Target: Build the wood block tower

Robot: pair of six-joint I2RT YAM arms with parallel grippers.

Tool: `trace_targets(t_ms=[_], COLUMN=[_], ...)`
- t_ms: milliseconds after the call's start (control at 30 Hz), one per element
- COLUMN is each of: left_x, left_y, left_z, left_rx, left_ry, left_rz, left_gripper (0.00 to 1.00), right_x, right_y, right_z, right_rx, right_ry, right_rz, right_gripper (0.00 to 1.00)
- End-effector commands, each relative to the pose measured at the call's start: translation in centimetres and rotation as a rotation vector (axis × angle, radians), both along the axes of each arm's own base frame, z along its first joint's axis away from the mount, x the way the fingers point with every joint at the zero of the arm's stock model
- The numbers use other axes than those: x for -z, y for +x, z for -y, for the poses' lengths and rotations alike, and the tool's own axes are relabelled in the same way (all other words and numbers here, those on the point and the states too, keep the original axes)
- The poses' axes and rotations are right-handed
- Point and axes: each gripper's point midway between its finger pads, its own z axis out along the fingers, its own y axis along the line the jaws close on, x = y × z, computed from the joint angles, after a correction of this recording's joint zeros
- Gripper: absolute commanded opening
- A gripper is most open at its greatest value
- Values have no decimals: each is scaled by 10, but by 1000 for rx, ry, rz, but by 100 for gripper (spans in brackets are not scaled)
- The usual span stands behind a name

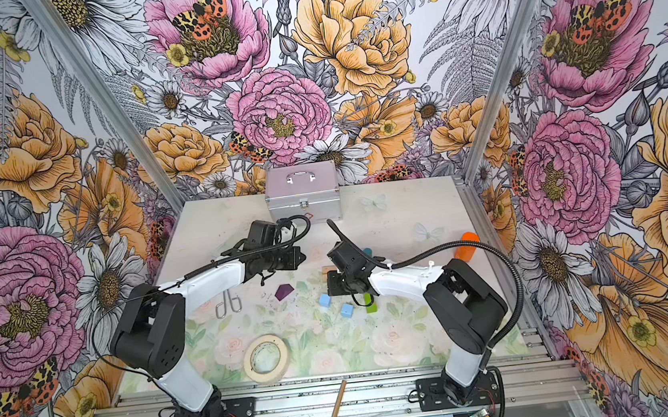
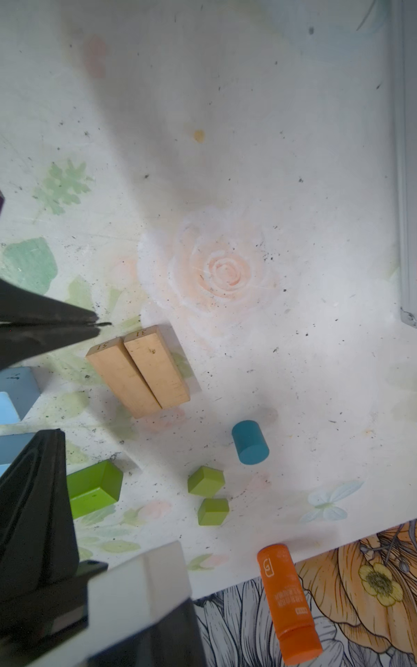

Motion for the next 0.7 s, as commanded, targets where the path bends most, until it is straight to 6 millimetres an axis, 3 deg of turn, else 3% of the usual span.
trace_targets(t_ms=[0, 267, 333, 667], left_x=[-4, 7, 21, 20], left_y=[2, 8, 12, 46], left_z=[14, 18, 20, 50], left_rx=[49, 55, 59, 129], left_ry=[-35, -29, -18, -65], left_rz=[-6, -28, -49, -44], left_gripper=[0, 0, 0, 0], right_x=[7, 26, 28, 35], right_y=[4, 9, 8, 5], right_z=[-8, -1, 3, 16], right_rx=[13, 53, 70, 132], right_ry=[38, 8, 0, 0], right_rz=[-7, -33, -36, -45], right_gripper=[0, 0, 0, 0])
